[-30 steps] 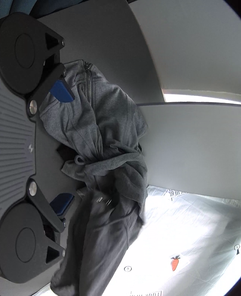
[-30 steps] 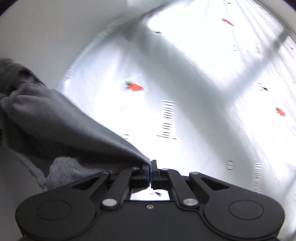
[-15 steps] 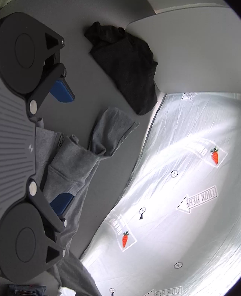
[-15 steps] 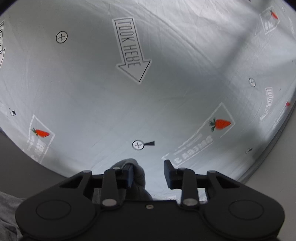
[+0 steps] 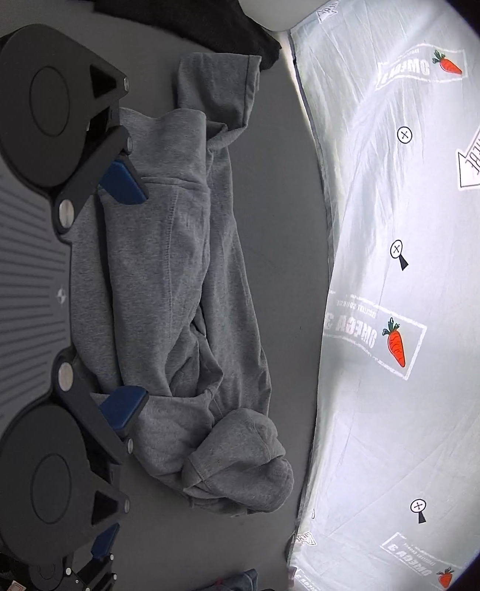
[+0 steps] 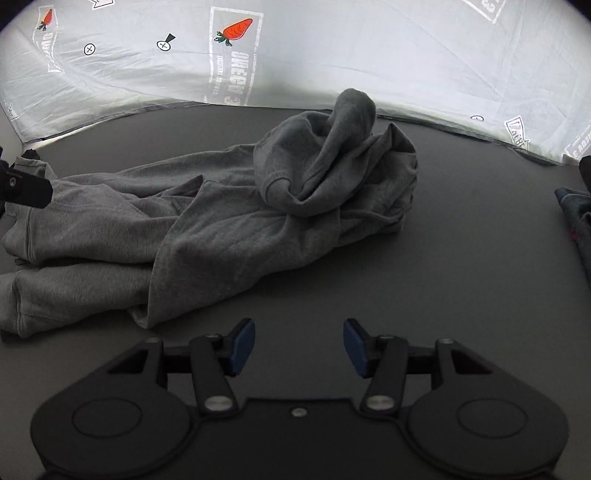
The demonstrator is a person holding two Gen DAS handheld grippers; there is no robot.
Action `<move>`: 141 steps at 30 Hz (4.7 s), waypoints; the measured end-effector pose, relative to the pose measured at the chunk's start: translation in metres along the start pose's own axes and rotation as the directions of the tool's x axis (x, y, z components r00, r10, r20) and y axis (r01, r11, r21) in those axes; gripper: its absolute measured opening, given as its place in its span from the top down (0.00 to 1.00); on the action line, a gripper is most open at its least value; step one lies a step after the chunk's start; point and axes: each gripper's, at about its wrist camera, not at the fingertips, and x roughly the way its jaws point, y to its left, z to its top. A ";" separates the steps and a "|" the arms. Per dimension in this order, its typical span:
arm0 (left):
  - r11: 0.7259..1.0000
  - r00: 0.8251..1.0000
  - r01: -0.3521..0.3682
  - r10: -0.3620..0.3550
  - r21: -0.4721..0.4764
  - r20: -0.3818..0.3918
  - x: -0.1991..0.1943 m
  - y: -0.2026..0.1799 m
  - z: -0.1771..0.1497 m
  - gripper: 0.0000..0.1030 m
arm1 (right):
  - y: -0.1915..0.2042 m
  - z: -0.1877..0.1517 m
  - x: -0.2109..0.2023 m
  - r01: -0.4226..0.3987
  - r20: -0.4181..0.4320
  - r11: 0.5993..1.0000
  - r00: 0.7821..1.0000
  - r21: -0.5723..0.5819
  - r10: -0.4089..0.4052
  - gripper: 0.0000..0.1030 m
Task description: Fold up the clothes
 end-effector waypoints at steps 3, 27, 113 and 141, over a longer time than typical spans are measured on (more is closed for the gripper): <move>0.999 1.000 -0.012 0.012 0.047 -0.002 0.007 -0.003 0.009 0.00 | 0.011 0.020 0.014 -0.123 0.040 0.992 0.992 -0.003 0.123 0.29; 0.987 0.997 -0.025 0.037 -0.159 0.071 -0.052 0.067 -0.030 0.00 | -0.091 0.084 -0.086 0.683 0.256 0.711 0.666 0.169 -0.701 0.76; 0.978 0.982 -0.172 0.179 -0.115 0.061 -0.075 0.092 -0.074 0.00 | 0.025 0.031 -0.081 -0.554 0.144 0.812 0.832 0.186 0.535 0.86; 0.944 0.928 0.036 -0.154 -0.329 -0.340 -0.043 -0.039 -0.227 0.06 | -0.115 -0.143 -0.109 -0.100 -0.141 0.993 0.984 0.063 0.108 0.31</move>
